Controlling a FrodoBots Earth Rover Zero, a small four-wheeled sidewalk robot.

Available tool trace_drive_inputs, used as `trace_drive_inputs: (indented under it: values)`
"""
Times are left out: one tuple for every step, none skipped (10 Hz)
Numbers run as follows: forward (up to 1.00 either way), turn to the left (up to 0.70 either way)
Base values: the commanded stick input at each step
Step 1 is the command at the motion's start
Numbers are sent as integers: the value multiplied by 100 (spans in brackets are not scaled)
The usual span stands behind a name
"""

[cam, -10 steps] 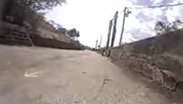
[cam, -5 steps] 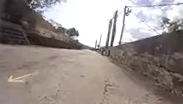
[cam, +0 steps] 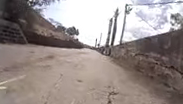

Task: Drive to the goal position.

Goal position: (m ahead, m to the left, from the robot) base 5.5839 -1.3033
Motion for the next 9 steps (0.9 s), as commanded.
trace_drive_inputs:
  values:
    - [70, 0]
    - [70, 0]
    - [70, 0]
    - [70, 0]
    - [70, 0]
    - [70, 0]
    - [70, 0]
    - [70, 0]
    - [70, 0]
